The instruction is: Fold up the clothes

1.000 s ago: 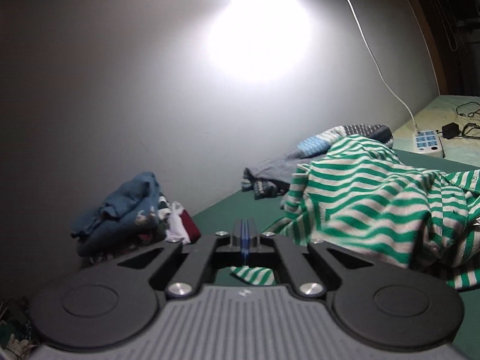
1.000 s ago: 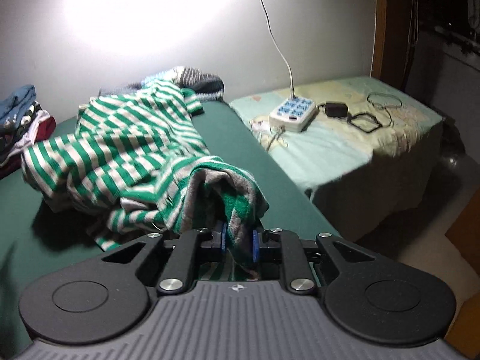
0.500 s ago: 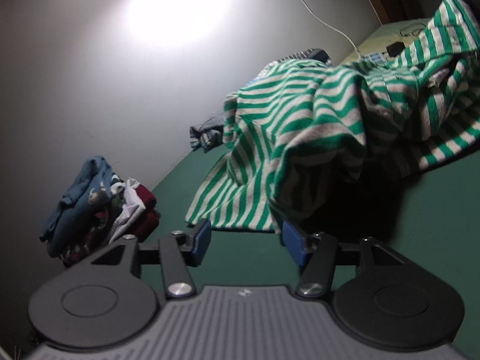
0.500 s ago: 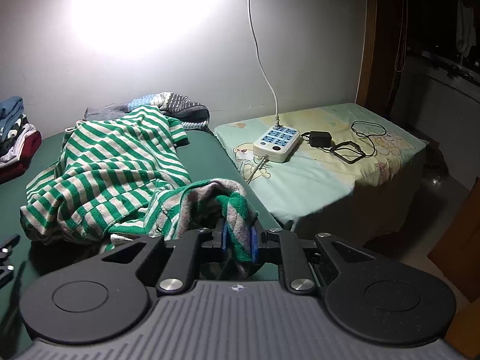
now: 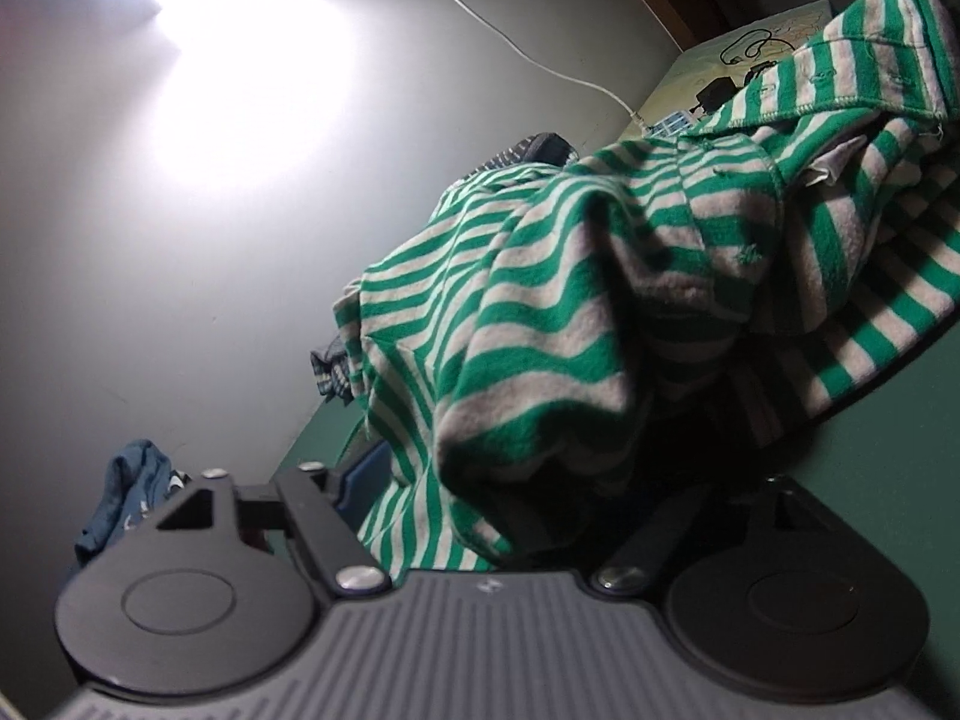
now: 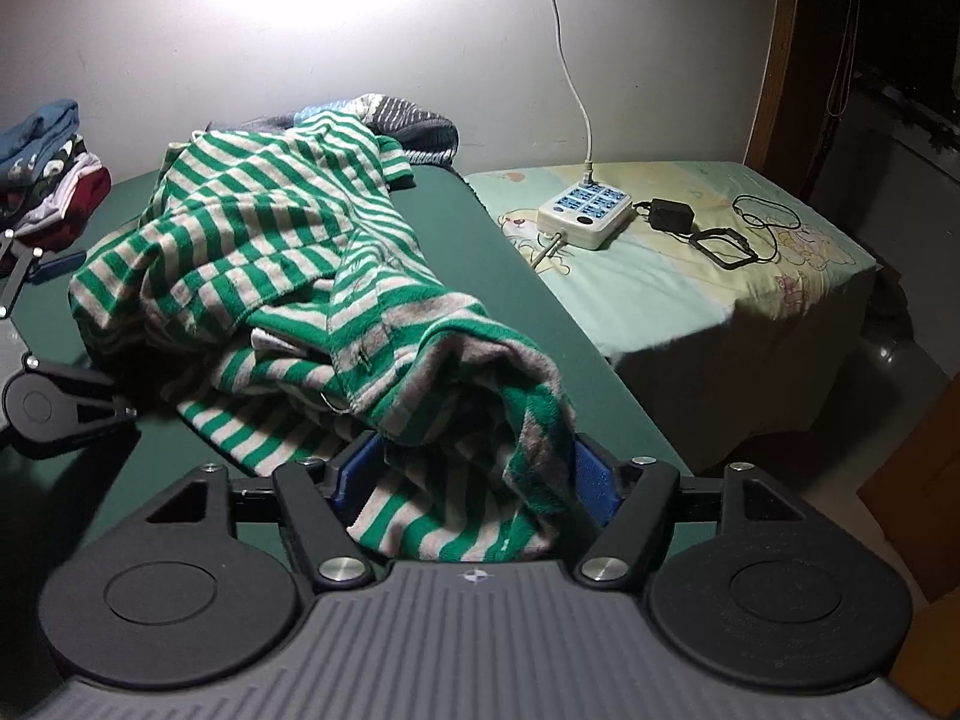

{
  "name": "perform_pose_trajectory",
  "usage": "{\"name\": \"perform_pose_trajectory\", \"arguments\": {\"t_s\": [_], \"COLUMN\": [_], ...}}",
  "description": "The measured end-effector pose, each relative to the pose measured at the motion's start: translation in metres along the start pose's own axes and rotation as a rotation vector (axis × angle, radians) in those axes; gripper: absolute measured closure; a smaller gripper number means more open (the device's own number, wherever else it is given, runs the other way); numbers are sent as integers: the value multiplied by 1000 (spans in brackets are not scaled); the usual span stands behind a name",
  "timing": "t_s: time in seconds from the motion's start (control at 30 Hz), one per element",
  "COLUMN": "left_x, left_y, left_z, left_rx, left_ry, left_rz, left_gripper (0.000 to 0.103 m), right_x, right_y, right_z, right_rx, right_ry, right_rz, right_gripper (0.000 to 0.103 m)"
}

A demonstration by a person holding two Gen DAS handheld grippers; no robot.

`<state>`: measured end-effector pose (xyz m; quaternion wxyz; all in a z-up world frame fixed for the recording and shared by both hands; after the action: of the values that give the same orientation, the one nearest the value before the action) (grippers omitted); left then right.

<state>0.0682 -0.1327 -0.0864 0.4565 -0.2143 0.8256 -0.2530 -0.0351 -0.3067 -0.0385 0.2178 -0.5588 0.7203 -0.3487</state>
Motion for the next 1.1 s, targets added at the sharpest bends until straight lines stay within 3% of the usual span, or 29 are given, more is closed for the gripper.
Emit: {"name": "perform_pose_trajectory", "arguments": {"t_s": [0.03, 0.07, 0.1, 0.13, 0.23, 0.3, 0.33, 0.53, 0.77, 0.97, 1.1], "left_x": [0, -3, -5, -13, -38, -52, -56, -88, -140, -154, -155], "left_y": [-1, -2, -2, -3, -7, -10, -12, -24, -10, 18, 44], "left_z": [5, 7, 10, 8, -7, -20, -27, -85, -156, -210, -234], "left_rx": [-15, -24, -33, -34, -17, -6, -2, 46, 31, -66, -193], "left_ry": [-7, -30, -53, -80, -139, -165, -173, -260, -438, -581, -668], "left_rz": [4, 2, 0, -29, -134, -198, -223, -422, -555, -608, -654], "left_gripper": [58, 68, 87, 89, 91, 91, 91, 90, 90, 86, 84], "right_x": [-1, 0, 3, 8, 20, 22, 20, 10, 5, -17, -37], "right_y": [2, 3, 4, 4, 5, 5, 3, -25, -71, -81, -74], "right_z": [2, 5, 8, 11, 17, 22, 21, -4, -45, -56, -52], "right_rx": [-7, -19, -36, -50, -75, -88, -78, 123, 337, 348, 309], "right_ry": [15, 35, 56, 64, 44, 1, -5, -95, -297, -536, -651], "right_rz": [-5, 3, 25, 60, 155, 183, 183, 130, 56, -68, -188], "right_gripper": [33, 33, 33, 33, 42, 83, 87, 90, 90, 90, 90]}}
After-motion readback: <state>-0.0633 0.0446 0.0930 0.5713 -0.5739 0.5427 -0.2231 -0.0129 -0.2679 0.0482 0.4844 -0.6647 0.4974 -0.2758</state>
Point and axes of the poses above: each gripper's, at about its wrist camera, not at the fingertips, and z roughly the way its jaws point, x to its right, y to its underside, the point moved 1 cm from there along z, roughly the way its jaws point, and after that the axes turned 4 degrees about y, right-handed, at the moved point
